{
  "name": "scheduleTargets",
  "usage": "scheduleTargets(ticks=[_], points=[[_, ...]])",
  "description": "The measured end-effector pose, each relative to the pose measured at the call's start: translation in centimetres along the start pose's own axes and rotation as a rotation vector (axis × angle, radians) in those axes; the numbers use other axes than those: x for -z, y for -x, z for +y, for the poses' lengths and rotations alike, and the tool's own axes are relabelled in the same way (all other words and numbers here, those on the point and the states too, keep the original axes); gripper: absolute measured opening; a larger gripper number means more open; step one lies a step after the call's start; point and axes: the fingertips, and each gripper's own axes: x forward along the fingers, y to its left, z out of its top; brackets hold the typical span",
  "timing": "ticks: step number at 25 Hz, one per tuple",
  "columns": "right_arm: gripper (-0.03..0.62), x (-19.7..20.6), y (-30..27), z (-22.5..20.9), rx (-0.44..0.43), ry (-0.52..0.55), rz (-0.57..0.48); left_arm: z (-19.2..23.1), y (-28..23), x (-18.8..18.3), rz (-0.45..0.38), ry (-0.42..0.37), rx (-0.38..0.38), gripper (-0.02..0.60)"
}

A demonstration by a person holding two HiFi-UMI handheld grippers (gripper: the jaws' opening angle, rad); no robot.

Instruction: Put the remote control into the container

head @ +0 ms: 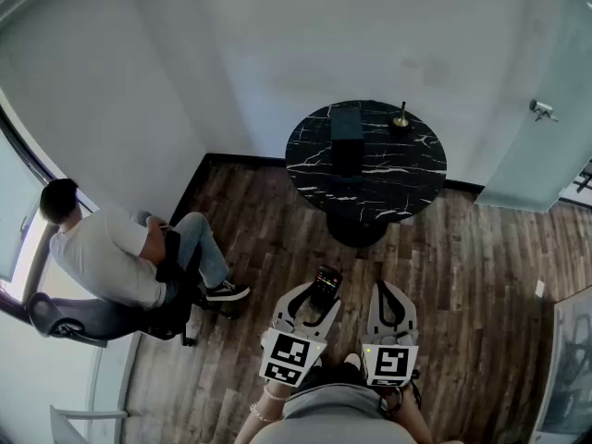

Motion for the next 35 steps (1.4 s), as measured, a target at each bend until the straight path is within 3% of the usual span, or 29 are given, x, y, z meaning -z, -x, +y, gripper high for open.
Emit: scheduleTargets(ticks=[11, 24, 35], points=[[0.012, 0.1, -0.2, -0.7, -0.005, -0.02, -0.009, -0.4, -0.7, 0.0, 0.012, 0.001, 0.006, 0.218], [0.013, 0.6, -0.5, -4.5, -0.029, 0.0, -0.039, -1.8, -3.5, -0.7, 0.019, 0.027, -0.017, 0.219], [0.014, 0.2, -6.2, -5.3, 0.004, -0.003, -0.051, 2.5, -7.7, -1.8, 0.019, 0.021, 0.01, 0.218]])
